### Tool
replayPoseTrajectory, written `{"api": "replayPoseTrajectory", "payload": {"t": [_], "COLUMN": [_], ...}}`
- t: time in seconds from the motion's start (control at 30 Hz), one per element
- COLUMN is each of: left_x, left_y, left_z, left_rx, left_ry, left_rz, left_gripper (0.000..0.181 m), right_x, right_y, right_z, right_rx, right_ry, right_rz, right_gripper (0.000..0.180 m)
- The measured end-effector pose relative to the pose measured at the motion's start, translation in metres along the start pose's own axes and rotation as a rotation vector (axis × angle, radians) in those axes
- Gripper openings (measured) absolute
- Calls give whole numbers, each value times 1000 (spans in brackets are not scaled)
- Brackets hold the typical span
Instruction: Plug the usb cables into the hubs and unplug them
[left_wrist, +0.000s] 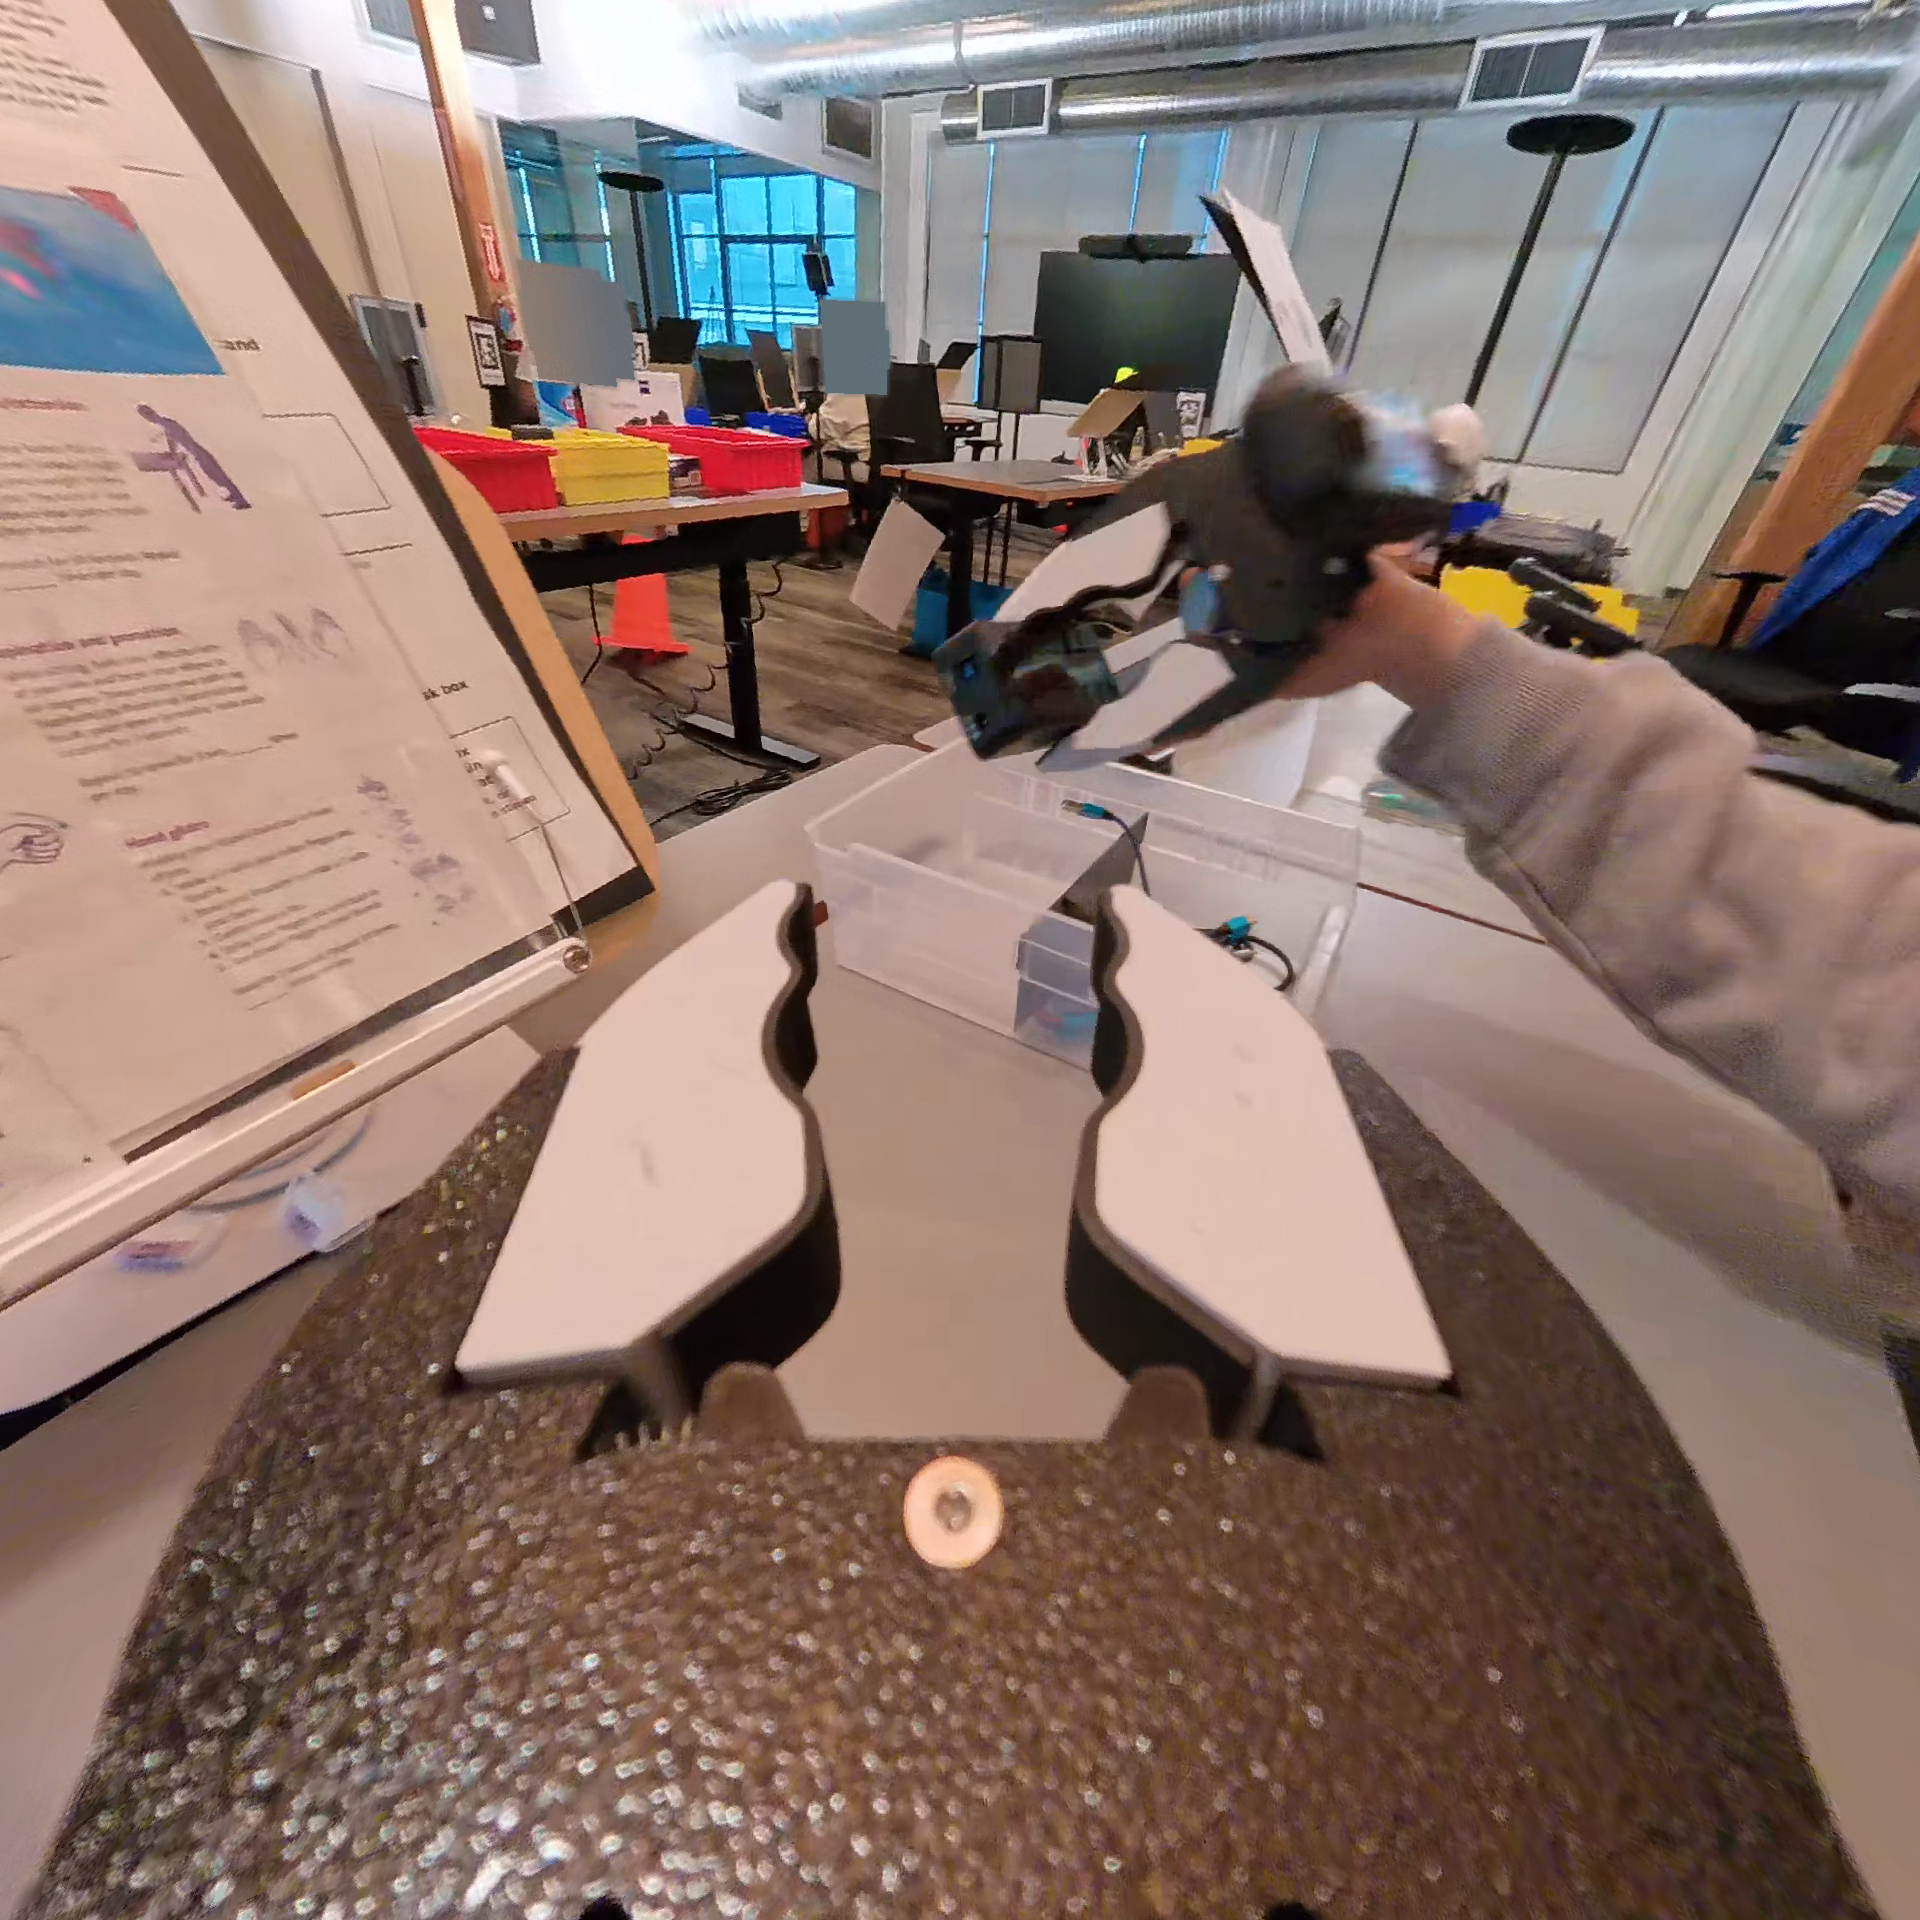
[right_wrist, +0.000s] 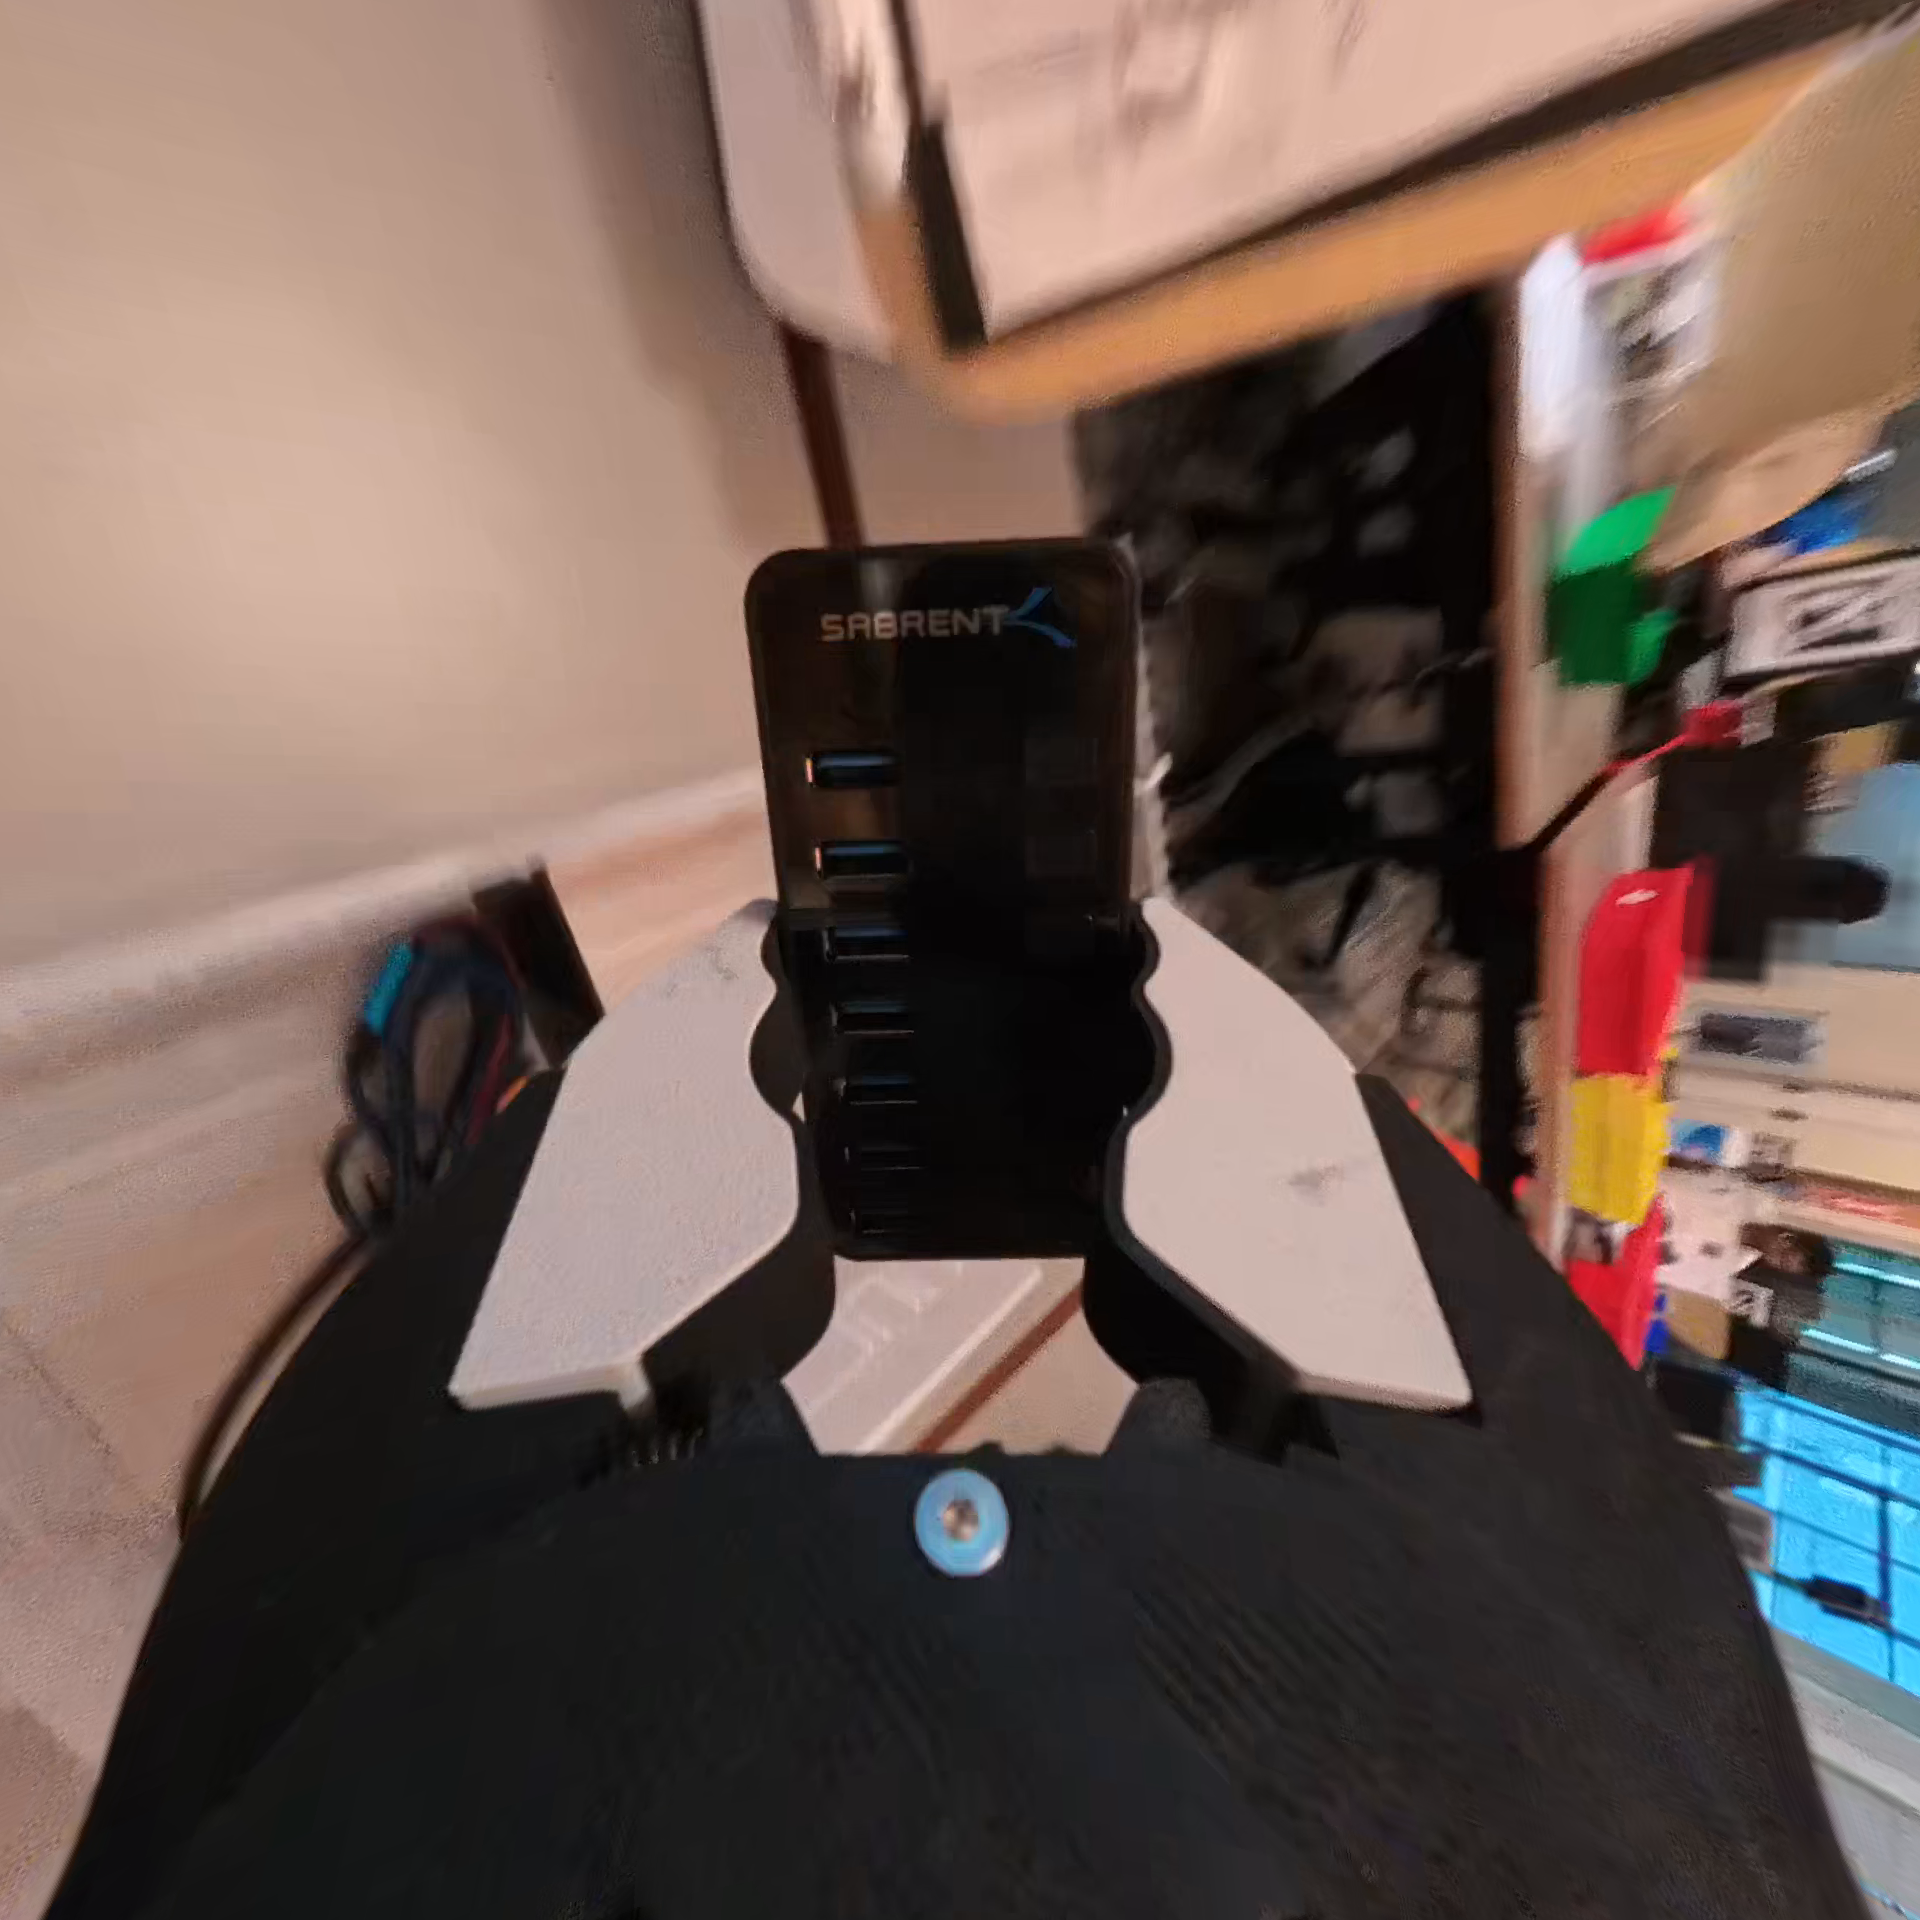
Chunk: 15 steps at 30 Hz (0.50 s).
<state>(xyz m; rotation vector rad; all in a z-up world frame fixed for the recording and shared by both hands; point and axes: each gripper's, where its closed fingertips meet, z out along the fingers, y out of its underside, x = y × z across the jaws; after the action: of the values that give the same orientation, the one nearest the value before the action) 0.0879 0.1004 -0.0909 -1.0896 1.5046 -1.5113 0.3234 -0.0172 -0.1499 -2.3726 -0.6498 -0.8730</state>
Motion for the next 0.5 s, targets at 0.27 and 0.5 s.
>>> {"api": "replayPoseTrajectory", "payload": {"t": [0.27, 0.5], "left_x": [2, -4], "left_y": [4, 2], "left_z": [0, -4], "left_rx": [-27, -3], "left_ry": [18, 24], "left_rz": [26, -1], "left_gripper": [46, 43], "right_x": [-45, -81], "right_y": [82, 119], "right_z": [100, 128], "right_rx": [-265, -464], "right_ry": [-384, -594], "right_rz": [38, -33], "right_gripper": [60, 59]}}
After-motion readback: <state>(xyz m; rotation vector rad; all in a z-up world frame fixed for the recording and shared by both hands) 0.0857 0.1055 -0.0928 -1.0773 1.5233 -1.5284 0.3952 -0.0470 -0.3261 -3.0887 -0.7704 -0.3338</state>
